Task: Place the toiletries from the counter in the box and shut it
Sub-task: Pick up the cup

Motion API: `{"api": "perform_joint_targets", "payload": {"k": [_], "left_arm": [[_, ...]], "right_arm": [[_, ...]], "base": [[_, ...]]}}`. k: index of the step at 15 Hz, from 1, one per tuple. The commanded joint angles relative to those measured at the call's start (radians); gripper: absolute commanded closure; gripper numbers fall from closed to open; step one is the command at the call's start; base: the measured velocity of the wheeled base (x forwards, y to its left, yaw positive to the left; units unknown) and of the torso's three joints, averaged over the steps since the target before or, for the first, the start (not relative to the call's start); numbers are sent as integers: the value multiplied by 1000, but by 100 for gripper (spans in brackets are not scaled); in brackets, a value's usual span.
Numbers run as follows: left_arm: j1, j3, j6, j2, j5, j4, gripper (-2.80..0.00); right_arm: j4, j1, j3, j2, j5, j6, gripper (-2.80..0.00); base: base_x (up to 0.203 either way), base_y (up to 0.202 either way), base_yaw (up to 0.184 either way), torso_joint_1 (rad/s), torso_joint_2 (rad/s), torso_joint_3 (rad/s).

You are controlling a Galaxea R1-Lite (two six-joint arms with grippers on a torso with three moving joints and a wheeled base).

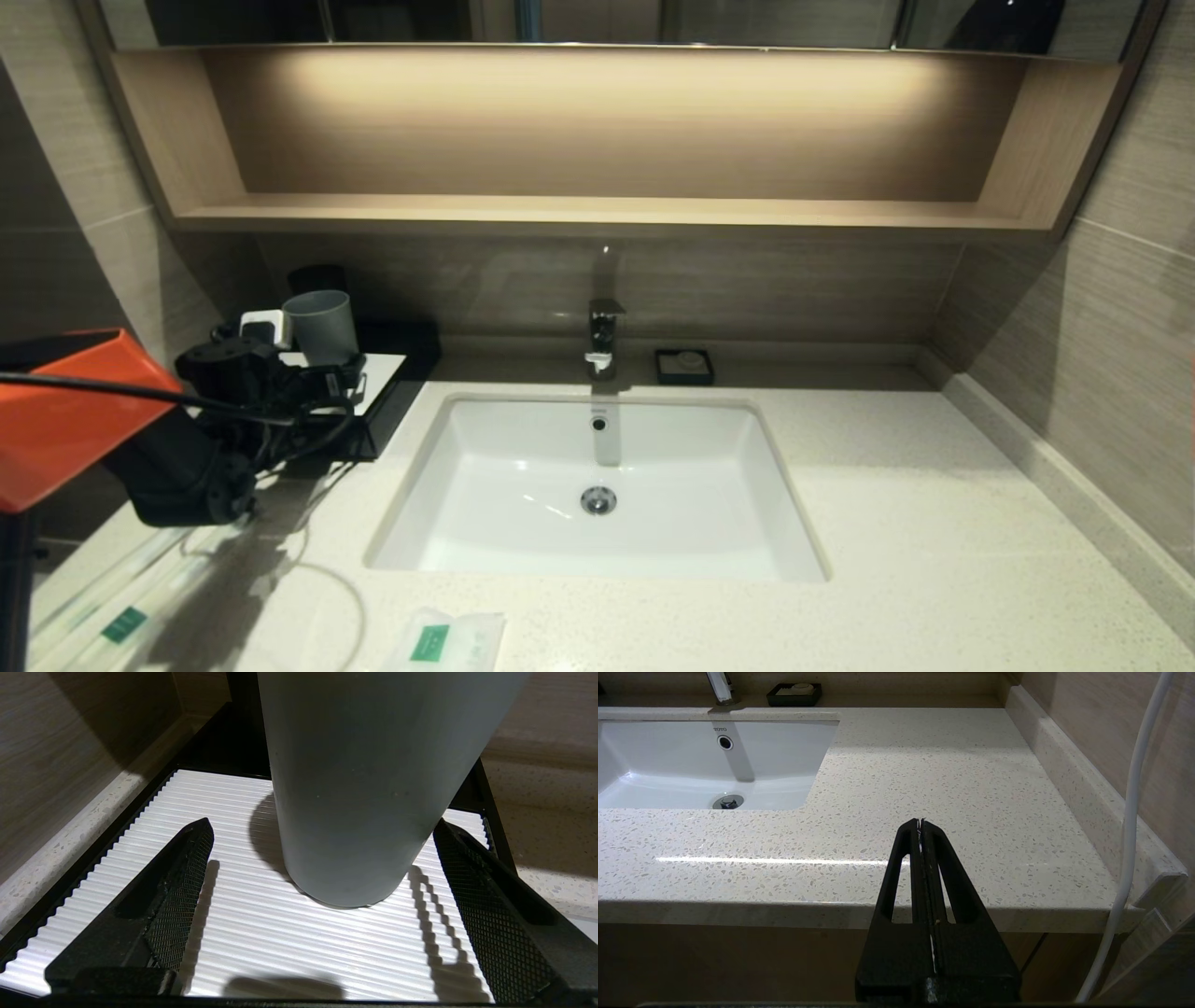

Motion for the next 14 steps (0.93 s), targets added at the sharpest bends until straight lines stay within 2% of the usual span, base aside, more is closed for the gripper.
{"api": "perform_joint_targets", "payload": {"k": [1, 14], "left_arm": [[2, -1, 0, 3, 1, -11, -280], [1, -32, 1, 42, 3, -45, -280]], "right_arm": [[0, 0, 2, 0, 0, 0, 0], [0, 0, 2, 0, 0, 0, 0]], "base": [[0, 0, 0, 0, 0, 0], [0, 0, 0, 0, 0, 0]]}}
